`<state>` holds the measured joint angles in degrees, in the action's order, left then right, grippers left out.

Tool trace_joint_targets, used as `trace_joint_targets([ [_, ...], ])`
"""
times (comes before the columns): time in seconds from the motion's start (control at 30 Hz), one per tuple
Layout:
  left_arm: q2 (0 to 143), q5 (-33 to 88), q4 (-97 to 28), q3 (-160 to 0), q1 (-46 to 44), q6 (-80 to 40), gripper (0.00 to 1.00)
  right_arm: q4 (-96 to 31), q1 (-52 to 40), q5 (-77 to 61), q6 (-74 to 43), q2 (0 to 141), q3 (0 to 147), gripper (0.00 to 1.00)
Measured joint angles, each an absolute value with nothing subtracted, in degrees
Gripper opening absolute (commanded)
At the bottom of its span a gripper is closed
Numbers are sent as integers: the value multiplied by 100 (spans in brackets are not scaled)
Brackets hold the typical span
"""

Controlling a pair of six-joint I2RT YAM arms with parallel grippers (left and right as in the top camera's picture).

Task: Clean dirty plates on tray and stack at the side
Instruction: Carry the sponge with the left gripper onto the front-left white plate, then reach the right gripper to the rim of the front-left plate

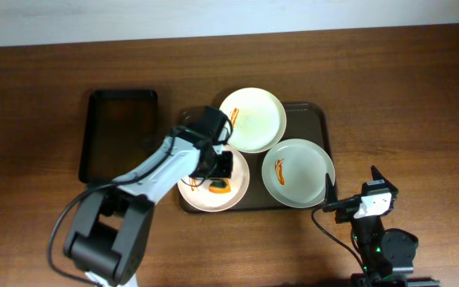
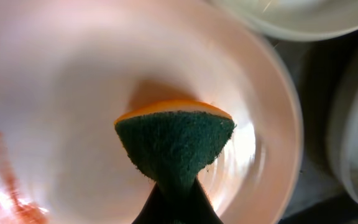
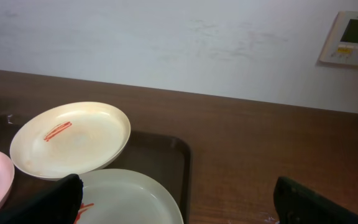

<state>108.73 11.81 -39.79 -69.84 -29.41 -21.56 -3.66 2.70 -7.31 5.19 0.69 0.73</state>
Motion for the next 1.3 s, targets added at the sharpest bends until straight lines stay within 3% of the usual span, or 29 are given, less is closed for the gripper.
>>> trace_joint_targets([
  [0.03,10943,1179,-3977,-6984,-2989,-2202,0,-366,270,-731,517,69,73,98],
  [0.1,10956,1179,-3962,-6984,-3044,-2270,43,-366,270,-733,519,69,73,99],
  [0.13,10956,1175,-3970,-6984,-3044,-2272,52,-366,270,-731,519,69,73,98],
  [0.33,10951,1184,-5568,-8114,-2674,-1977,65,-368,270,-731,519,67,73,98],
  [0.4,10892,1120,-6340,-8910,-2351,-1732,100,-368,270,-733,517,69,73,98],
  [0.53,10473,836,-7314,-9786,-1839,-1540,100,-366,270,-731,515,69,73,98],
  [0.7,10361,550,-7607,-9821,-1466,-1594,100,38,270,-956,395,69,62,98],
  [0.8,10361,545,-7631,-9821,-1214,-1756,100,294,270,-2473,-545,71,62,98],
  [0.9,10361,499,-7736,-9819,-1149,-1761,99,1806,270,-3382,-1671,89,69,98],
  [0.97,10361,405,-7776,-9819,-1162,-1761,89,1890,270,-3529,-2147,97,307,98],
  [1.07,10361,283,-7865,-9819,-1160,-1776,100,-698,274,-3594,-1752,1026,1865,98],
  [1.17,10361,246,-7863,-9817,-1160,-1776,100,-3817,287,-3662,-773,3186,4401,98],
  [1.27,10361,255,-7889,-9810,-1160,-1772,100,-5774,287,-3688,78,5214,6534,98],
  [1.3,10361,252,-7894,-9808,-1162,-1763,78,-6388,287,-3809,281,6027,7369,66],
])
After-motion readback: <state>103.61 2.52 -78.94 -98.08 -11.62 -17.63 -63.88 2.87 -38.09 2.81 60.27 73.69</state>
